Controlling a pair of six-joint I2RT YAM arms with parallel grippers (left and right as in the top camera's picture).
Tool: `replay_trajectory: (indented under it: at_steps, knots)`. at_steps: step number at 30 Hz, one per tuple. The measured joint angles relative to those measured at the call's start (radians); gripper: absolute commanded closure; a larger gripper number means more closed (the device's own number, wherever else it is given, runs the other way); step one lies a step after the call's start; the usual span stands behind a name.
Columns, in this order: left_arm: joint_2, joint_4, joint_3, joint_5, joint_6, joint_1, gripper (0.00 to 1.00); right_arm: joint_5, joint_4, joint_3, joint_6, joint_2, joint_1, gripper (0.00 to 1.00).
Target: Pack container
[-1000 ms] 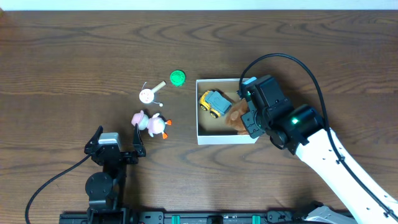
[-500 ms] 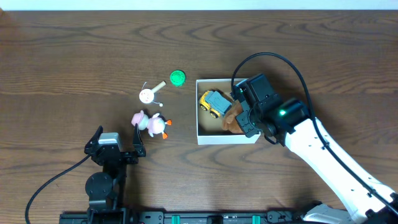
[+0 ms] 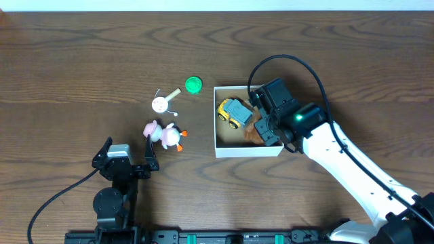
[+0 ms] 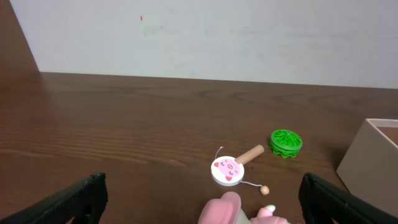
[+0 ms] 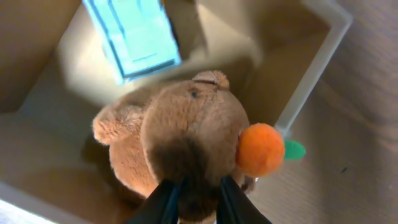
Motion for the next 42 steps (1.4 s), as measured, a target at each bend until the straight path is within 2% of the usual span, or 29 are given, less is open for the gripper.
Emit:
replay_trajectory:
  at_steps: [10,14,16,25,42]
  knots:
    - [0.0,0.0,0.0,0.0,0.0,0.0,0.02,0.031,0.08,0.0,0.0,0.0,0.0,0.83]
    - [0.0,0.0,0.0,0.0,0.0,0.0,0.02,0.033,0.084,0.0,0.0,0.002,0.0,0.91]
    - [0.0,0.0,0.0,0.0,0.0,0.0,0.02,0.033,0.08,0.0,-0.001,0.008,0.0,0.99]
    - [0.0,0.0,0.0,0.0,0.0,0.0,0.02,0.032,0.021,0.0,-0.001,0.019,0.0,0.99]
    - [0.0,0.0,0.0,0.0,0.0,0.0,0.02,0.061,0.088,0.0,-0.02,0.044,0.0,0.99]
